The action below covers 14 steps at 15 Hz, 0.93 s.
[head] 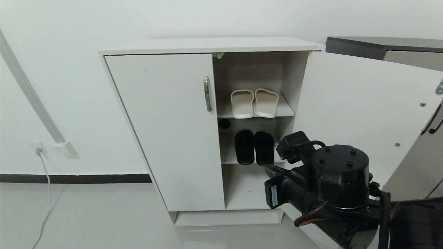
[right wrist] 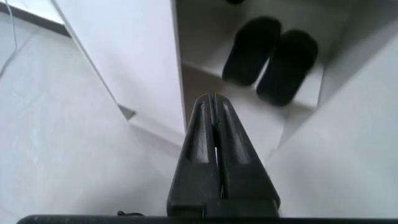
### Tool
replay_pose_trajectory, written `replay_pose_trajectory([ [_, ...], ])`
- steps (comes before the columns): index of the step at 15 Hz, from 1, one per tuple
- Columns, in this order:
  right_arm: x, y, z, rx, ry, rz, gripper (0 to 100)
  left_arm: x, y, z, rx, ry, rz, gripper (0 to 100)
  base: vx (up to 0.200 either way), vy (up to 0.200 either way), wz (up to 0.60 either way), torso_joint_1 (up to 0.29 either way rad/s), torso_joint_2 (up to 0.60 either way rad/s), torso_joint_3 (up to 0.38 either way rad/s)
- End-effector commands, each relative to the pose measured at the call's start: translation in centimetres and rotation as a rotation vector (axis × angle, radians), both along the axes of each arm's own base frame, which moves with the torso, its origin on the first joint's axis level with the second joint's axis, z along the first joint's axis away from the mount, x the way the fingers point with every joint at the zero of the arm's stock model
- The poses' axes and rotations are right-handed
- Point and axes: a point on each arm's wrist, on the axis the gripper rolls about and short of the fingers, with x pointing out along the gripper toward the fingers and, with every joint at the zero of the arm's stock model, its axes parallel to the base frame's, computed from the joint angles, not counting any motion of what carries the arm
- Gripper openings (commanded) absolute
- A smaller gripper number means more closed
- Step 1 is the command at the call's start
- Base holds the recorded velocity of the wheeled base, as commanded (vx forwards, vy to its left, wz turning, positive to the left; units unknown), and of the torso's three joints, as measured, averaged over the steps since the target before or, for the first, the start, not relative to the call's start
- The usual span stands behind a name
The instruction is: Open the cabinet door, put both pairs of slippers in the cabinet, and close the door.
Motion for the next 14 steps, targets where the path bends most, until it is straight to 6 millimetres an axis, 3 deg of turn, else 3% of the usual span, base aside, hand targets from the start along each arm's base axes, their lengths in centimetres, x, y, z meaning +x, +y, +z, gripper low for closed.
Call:
replay_pose_trajectory([
  [1, 0.17, 0.07, -0.32, -0.011, 0.005, -0.003, 0, 0.00, 0.00, -0.01, 0.000, 0.000, 0.001, 0, 0.000, 0.000, 0.00, 0.000, 0.00, 0.000],
  [10, 0.37, 0.17, -1.04, -0.018, 0.012, -0.005, 0, 0.00, 0.00, -0.01, 0.000, 0.000, 0.001, 0, 0.000, 0.000, 0.00, 0.000, 0.00, 0.000],
  [14, 0.37, -0.15, -1.12, -0.023, 0.014, -0.014, 0, 0.00, 0.00, -0.01, 0.000, 0.000, 0.001, 0, 0.000, 0.000, 0.00, 0.008, -0.17, -0.244],
])
